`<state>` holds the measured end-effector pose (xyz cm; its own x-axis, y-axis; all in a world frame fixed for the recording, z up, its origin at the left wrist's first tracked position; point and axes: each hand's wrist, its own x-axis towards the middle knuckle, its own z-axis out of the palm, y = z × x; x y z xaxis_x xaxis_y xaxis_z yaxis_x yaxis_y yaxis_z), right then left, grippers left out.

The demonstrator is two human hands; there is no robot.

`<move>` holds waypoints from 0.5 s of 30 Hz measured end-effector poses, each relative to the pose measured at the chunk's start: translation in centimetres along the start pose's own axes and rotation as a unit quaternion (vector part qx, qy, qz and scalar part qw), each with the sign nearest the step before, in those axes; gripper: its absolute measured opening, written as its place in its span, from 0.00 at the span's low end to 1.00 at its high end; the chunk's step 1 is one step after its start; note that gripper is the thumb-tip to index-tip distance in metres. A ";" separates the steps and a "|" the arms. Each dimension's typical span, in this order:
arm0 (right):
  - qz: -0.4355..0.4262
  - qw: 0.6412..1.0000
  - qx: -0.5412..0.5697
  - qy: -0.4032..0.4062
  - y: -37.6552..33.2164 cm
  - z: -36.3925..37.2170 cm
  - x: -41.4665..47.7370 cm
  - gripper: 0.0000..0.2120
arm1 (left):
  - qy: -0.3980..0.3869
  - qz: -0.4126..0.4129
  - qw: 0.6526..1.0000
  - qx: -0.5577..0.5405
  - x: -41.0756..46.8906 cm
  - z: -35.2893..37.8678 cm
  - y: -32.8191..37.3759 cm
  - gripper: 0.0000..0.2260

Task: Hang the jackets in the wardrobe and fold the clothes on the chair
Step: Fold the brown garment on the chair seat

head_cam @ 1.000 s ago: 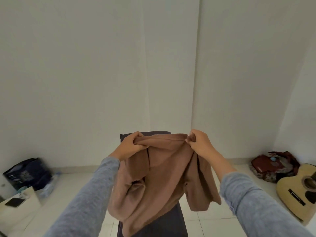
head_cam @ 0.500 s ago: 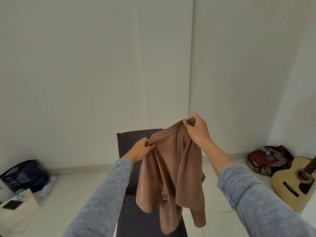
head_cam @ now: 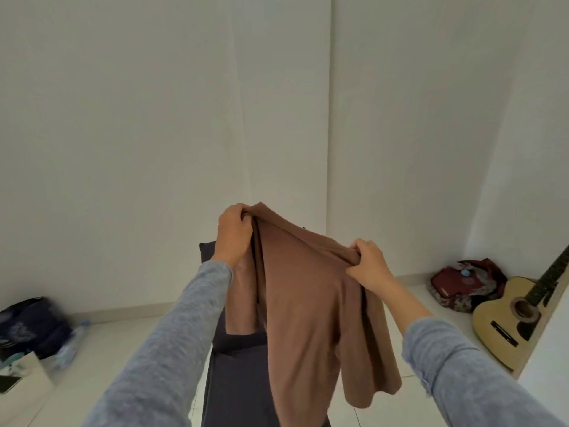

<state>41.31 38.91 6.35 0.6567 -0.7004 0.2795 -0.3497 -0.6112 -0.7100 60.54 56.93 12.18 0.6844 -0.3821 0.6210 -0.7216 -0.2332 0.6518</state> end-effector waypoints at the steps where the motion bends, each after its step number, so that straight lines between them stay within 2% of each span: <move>1: 0.008 1.000 0.014 0.025 0.1 0.3 -0.1 0.11 | -0.004 0.009 1.000 0.004 -0.1 -0.3 0.0 0.10; 5: 0.046 0.994 0.042 0.092 -0.5 1.4 -0.3 0.11 | 0.019 0.004 1.000 0.003 -0.9 -1.5 -0.1 0.08; 9: 0.039 0.993 0.051 0.098 -0.6 2.6 -0.6 0.02 | 0.048 -0.049 0.998 0.012 -2.0 -3.2 -2.2 0.06; 15: -0.009 0.993 0.083 0.089 -2.3 5.2 -1.2 0.10 | 0.050 -0.112 0.992 0.016 -4.1 -5.6 -5.4 0.05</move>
<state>44.83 43.06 4.35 0.5277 -0.7528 0.3934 -0.2144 -0.5662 -0.7959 62.26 64.73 8.53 0.8338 -0.2279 0.5029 -0.5521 -0.3321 0.7648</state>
